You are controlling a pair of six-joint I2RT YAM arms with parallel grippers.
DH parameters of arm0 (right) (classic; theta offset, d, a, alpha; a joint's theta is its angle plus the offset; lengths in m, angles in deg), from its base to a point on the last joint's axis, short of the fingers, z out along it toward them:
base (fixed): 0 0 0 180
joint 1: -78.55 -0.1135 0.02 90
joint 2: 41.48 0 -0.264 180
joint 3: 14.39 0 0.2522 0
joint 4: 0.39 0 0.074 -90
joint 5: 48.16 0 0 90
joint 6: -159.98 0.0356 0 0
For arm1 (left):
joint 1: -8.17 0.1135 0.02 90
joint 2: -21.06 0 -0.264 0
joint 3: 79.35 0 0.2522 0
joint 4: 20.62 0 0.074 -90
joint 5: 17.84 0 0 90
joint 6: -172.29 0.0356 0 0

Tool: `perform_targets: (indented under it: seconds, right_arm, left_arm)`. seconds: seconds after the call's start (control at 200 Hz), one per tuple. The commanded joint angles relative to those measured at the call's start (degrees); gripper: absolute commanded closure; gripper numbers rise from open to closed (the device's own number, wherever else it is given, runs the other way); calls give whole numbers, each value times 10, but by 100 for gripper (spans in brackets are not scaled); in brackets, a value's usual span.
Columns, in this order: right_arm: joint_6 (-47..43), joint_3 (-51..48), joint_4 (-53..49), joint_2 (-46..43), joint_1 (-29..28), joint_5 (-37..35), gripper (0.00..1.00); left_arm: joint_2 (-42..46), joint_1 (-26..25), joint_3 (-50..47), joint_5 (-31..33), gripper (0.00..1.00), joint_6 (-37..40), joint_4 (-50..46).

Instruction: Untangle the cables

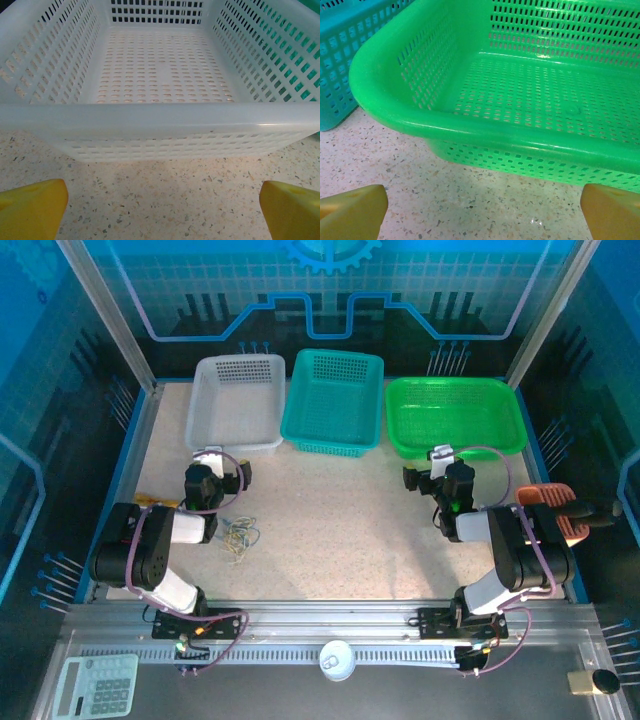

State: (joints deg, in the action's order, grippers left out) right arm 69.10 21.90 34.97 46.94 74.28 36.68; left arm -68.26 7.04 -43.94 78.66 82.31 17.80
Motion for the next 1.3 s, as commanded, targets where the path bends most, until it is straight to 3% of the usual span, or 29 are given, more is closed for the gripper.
perform_targets:
  seconds: [0.0,0.5,0.62,0.845,0.97,1.065,1.296]
  right_arm:
    - [5,9,3,-5,7,11,0]
    - [8,4,4,-17,13,27,0]
    - [2,-3,-26,-69,5,11,0]
    - [46,40,-194,-190,-5,-70,0]
    - [154,117,-369,-235,4,-115,0]
    - [286,191,-520,-249,13,-133,0]
    - [299,245,-548,-254,-8,81,0]
  left_arm:
    - [1,6,6,-7,1,0,6]
    - [17,7,-23,-16,1,-2,50]
    - [66,7,-17,-4,1,-4,-5]
    - [139,6,9,20,1,-10,-105]
    - [190,6,21,37,1,-39,-129]
    - [228,6,51,30,1,-82,-188]
    - [287,6,139,-20,1,-225,-377]
